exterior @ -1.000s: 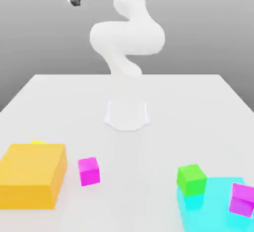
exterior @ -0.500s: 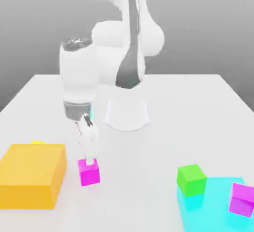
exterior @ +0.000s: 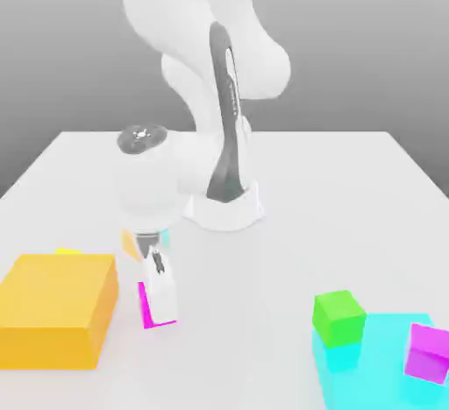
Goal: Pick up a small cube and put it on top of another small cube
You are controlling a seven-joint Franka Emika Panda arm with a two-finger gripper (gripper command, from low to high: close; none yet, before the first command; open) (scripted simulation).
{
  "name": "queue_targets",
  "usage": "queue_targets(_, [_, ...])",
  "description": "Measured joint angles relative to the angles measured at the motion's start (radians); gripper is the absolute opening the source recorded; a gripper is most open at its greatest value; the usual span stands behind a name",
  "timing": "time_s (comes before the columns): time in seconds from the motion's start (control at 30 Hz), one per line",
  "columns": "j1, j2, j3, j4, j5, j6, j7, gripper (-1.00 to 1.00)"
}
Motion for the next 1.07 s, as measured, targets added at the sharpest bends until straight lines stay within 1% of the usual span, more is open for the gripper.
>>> queue_targets(0.17, [0.000,-0.175,0.005,-0.030,0.016,-0.145,-0.012,-1.00])
queue_targets(0.23, [0.027,-0.209,0.020,-0.008,0.010,-0.202,-0.026,-1.00])
queue_targets(0.4, [0.176,-0.175,0.080,0.157,-0.021,-0.334,-0.117,-1.00])
queue_targets(0.67, [0.390,-0.092,0.216,0.447,-0.040,-0.545,-0.298,-1.00])
queue_targets(0.83, [0.500,-0.038,0.305,0.624,-0.045,-0.671,-0.414,-1.00])
queue_targets(0.93, [0.526,0.051,0.303,0.638,-0.089,-0.602,-0.403,-1.00])
queue_targets(0.97, [0.532,0.080,0.297,0.635,-0.105,-0.571,-0.394,1.00])
queue_targets(1.07, [0.532,0.080,0.297,0.635,-0.105,-0.571,-0.394,1.00])
